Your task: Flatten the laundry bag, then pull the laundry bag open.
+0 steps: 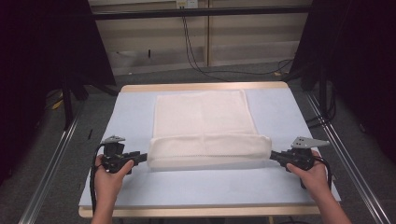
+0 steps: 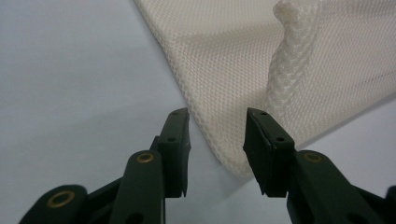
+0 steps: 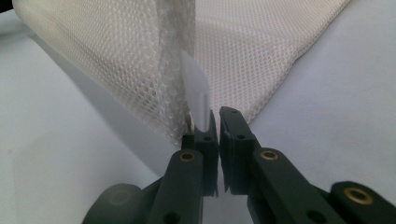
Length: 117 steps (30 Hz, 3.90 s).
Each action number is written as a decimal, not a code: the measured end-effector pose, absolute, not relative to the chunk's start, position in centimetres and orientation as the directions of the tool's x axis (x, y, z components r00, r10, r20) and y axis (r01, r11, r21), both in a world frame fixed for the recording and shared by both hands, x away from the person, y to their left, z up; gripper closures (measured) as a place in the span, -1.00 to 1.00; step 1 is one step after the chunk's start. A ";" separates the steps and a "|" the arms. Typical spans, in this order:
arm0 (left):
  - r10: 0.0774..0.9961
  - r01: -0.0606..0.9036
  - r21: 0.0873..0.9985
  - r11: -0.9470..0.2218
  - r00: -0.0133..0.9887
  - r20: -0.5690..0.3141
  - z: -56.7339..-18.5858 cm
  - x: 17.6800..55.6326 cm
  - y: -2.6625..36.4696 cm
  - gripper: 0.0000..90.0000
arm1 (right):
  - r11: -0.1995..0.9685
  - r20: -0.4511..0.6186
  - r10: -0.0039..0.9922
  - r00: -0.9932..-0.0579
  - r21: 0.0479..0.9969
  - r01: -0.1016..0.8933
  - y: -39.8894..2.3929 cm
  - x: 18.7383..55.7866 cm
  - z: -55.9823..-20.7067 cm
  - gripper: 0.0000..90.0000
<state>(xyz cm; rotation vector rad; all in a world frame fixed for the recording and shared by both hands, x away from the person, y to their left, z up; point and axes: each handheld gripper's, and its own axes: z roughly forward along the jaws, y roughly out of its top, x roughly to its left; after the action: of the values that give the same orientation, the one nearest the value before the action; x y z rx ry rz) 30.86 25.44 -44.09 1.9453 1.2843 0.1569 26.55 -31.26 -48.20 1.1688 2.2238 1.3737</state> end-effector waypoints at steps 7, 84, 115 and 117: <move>0.823 0.729 0.656 -0.194 0.485 -0.297 -44.2 31.1 25.4 0.36 | 0.235 0.167 0.749 -0.641 0.838 0.492 -31.3 26.4 -48.3 0.91; 0.843 0.794 0.556 -0.247 0.458 -0.280 -46.4 32.2 22.7 0.95 | 0.236 0.203 0.812 -0.547 0.744 0.625 -27.8 25.8 -48.2 0.95; 0.863 0.753 0.612 -0.240 0.455 -0.221 -45.3 31.6 23.9 0.51 | 0.248 0.151 0.805 -0.574 0.794 0.556 -27.0 24.7 -47.5 0.55; 0.861 0.753 0.618 -0.228 0.452 -0.233 -45.0 31.6 23.7 0.44 | 0.251 0.141 0.805 -0.576 0.799 0.546 -27.0 24.6 -47.3 0.58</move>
<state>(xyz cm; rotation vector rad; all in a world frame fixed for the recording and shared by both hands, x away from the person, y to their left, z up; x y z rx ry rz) 31.59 23.71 -45.05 2.0259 1.3440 0.2048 24.63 -27.03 -47.30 1.2502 2.2298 1.2354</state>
